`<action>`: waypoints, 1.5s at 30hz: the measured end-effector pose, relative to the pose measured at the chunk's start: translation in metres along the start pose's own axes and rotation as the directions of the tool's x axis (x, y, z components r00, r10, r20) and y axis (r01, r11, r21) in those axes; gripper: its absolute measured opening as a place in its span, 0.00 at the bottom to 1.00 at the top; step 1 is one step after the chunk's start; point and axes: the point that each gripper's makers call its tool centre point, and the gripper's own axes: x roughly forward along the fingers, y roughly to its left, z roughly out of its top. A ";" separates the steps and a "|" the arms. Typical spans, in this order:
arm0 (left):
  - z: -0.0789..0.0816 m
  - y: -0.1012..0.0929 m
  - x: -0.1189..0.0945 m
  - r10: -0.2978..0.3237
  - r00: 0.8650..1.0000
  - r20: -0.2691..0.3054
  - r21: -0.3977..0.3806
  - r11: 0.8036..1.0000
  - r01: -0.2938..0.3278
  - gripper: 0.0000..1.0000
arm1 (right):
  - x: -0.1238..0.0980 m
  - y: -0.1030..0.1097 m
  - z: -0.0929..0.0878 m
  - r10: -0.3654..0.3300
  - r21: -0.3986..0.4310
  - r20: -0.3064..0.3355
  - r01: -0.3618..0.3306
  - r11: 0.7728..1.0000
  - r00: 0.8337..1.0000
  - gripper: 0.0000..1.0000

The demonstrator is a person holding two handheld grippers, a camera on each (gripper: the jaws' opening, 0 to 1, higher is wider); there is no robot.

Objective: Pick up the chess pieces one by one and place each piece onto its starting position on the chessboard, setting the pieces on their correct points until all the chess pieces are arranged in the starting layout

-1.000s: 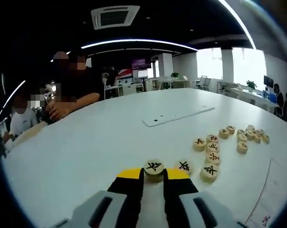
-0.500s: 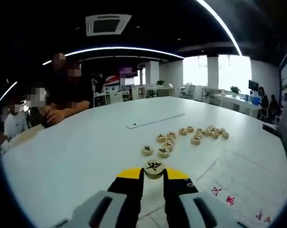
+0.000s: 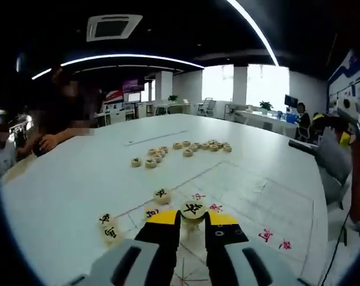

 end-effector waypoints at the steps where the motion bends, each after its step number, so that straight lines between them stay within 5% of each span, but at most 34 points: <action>1: -0.003 -0.004 -0.002 -0.007 1.000 -0.003 -0.002 1.000 0.007 0.19 | 0.000 0.000 0.000 0.000 -0.001 -0.001 0.000 1.000 1.000 0.55; 10: -0.031 -0.011 -0.008 -0.038 0.997 -0.060 -0.011 0.999 0.037 0.19 | -0.001 -0.001 0.000 -0.001 -0.001 0.001 0.001 1.000 1.000 0.55; 31: -0.035 -0.021 -0.001 -0.093 0.995 -0.044 0.021 0.995 0.094 0.19 | 0.000 0.001 -0.001 0.003 -0.003 -0.002 -0.003 1.000 1.000 0.55; 34: -0.035 -0.023 -0.001 -0.105 0.994 -0.039 0.019 0.994 0.106 0.31 | 0.000 0.001 -0.001 0.002 -0.004 -0.003 -0.002 1.000 1.000 0.55; 36: -0.028 -0.026 -0.002 -0.125 0.992 -0.012 0.005 0.992 0.125 0.37 | 0.000 0.001 0.000 0.002 -0.004 -0.002 -0.002 1.000 1.000 0.55; 45: 0.011 -0.018 -0.011 -0.097 0.993 0.067 0.025 0.995 0.095 0.37 | -0.001 0.000 0.001 0.000 -0.003 0.001 0.000 1.000 1.000 0.55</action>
